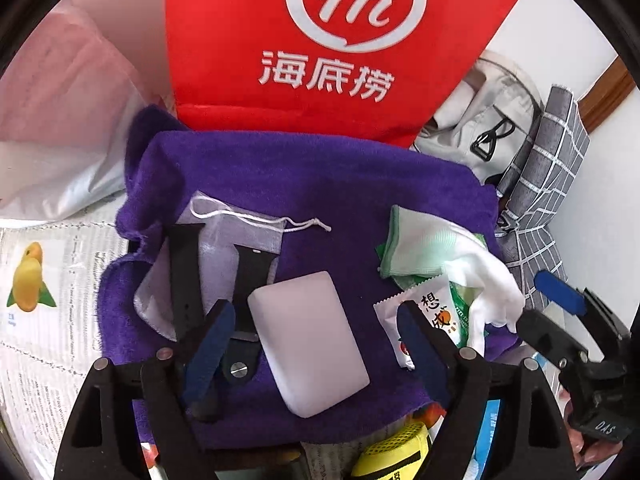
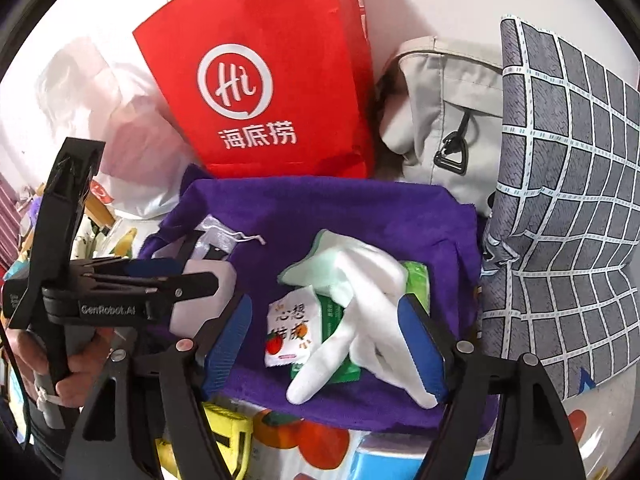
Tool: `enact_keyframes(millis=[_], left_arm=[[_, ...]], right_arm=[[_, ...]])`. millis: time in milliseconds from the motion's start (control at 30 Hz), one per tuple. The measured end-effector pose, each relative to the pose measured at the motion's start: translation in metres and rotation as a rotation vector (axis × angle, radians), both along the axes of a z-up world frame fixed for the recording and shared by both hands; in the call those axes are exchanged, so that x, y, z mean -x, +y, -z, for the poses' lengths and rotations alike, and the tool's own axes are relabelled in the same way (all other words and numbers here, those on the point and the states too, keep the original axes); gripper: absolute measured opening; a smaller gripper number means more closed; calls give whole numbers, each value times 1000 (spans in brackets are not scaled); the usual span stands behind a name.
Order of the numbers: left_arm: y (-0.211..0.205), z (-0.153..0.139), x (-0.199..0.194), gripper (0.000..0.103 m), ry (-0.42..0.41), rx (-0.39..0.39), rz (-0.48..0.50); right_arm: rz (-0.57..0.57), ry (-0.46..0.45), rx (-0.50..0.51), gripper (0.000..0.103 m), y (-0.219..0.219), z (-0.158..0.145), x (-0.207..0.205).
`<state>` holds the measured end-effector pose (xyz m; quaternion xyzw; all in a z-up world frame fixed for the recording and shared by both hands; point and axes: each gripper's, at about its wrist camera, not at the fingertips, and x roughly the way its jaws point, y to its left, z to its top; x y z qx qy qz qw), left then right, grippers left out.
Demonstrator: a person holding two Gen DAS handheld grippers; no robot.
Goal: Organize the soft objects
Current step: 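Release the snack packet on the towel with the right gripper while the left gripper releases the sponge block, then grasp the yellow Adidas pouch with the right gripper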
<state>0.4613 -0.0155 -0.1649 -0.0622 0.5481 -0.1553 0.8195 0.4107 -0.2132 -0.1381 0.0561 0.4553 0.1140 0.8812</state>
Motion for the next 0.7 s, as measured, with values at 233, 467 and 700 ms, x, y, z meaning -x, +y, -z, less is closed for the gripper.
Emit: enact_keyframes(millis=[233, 467, 700], left_arm=[[17, -27, 7, 82, -86, 11, -49], [25, -59, 21, 81, -202, 17, -32], [28, -79, 30, 81, -232, 40, -18]], right_arm=[[4, -16, 7, 75, 2, -3, 45], [-76, 12, 21, 75, 42, 8, 98], [-48, 102, 44, 69, 70, 44, 115]])
